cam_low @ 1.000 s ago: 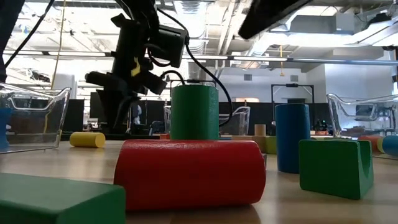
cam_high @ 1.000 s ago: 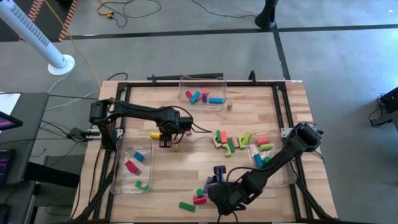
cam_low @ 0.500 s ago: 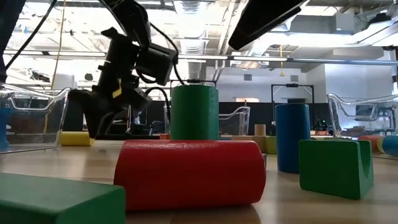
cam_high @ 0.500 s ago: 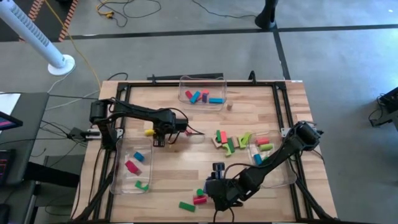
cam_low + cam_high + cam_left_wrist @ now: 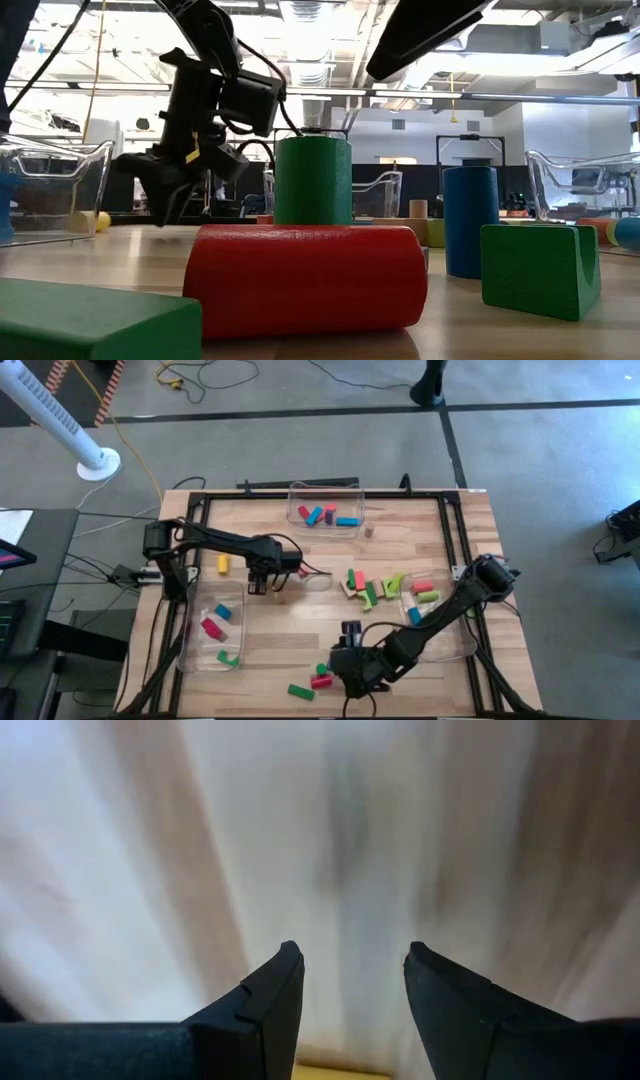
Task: Sort blocks by size
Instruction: Put the yellow cylindrical block into the right transparent bin
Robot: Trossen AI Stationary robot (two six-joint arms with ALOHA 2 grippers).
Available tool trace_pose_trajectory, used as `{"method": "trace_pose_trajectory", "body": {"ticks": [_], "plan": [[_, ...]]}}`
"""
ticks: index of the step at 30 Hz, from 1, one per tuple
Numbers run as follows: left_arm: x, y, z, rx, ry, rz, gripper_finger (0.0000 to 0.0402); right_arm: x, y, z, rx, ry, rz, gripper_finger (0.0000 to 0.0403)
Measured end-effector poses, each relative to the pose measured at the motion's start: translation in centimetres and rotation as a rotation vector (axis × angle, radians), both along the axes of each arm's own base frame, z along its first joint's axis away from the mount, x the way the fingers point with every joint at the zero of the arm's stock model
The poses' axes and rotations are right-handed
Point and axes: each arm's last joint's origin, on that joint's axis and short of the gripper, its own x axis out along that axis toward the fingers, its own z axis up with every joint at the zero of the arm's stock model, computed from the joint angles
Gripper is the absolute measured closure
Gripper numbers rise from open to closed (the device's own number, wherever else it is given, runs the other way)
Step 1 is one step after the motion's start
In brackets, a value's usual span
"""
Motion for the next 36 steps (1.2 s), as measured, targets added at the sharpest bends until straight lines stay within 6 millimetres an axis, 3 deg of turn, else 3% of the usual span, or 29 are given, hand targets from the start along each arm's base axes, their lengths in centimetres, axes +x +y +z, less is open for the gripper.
{"method": "trace_pose_trajectory", "body": {"ticks": [5, 11, 16, 20, 28, 36], "plan": [[-0.3, 0.4, 1.8, 0.061, -0.058, 0.000, 0.0235, 0.0, 0.0, 0.0, 0.000, 0.000, 0.000, 0.0182], [-1.1, 1.6, 6.5, 0.138, -0.254, 0.045, 0.0235, 0.0, 0.0, 0.0, 0.003, -0.005, 0.000, 0.0182], [-4.1, 3.9, 11.0, 0.188, -0.439, 0.202, 0.0235, 0.0, 0.1, 0.0, 0.005, -0.007, 0.003, 0.0182], [-7.2, 6.5, 13.0, 0.163, -0.540, 0.397, 0.0235, 0.0, 0.2, 0.1, 0.004, -0.009, 0.006, 0.0182], [-12.2, 11.3, 13.0, 0.083, -0.501, 0.713, 0.0235, 0.0, 0.2, 0.1, -0.019, -0.008, 0.033, 0.0182], [-14.1, 13.5, 10.3, -0.060, -0.370, 0.838, 0.0235, 0.0, 0.2, 0.1, -0.025, -0.010, 0.042, 0.0182]]}}
